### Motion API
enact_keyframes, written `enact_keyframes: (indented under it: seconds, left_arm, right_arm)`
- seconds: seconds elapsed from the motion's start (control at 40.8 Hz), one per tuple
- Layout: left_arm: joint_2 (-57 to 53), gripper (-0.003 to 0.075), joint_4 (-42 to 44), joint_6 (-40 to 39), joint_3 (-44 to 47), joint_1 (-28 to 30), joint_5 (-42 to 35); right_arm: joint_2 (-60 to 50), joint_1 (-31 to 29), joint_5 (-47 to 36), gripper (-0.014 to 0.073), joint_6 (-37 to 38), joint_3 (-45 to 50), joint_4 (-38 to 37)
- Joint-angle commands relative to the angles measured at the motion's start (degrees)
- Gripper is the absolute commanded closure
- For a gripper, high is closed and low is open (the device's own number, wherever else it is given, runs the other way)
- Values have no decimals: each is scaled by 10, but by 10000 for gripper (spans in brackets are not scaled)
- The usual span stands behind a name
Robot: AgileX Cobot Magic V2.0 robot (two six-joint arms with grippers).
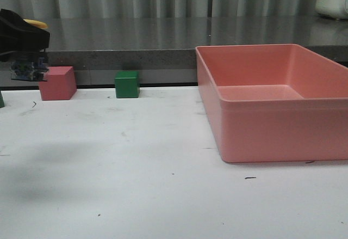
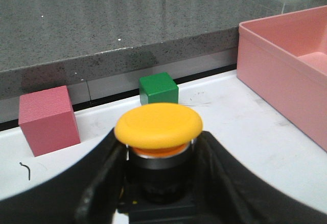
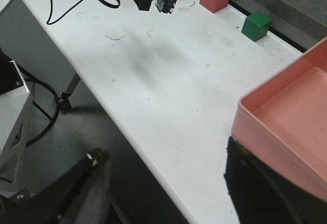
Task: Place and stand button with both arms
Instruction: 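Rotate the button cap-up and lower it onto the table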
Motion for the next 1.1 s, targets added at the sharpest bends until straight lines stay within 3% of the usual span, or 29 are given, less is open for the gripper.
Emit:
enact_keyframes:
  seconds: [0.0,0.343,0.735,1.078]
  left_arm:
    - [5,479,-4,-7,-3,0,-109]
    - [71,479,20,-41,26,62,-248]
    - [191,479,18,-41,26,62,-354]
    - [245,479,18,-34,26,62,-400]
  right_arm:
    - [4,0,-34,95,-4,-12,8]
    - [4,0,-34,95,-4,-12,8]
    - [4,0,-34,95,-4,-12,8]
    - [4,0,-33,95,-4,-12,8]
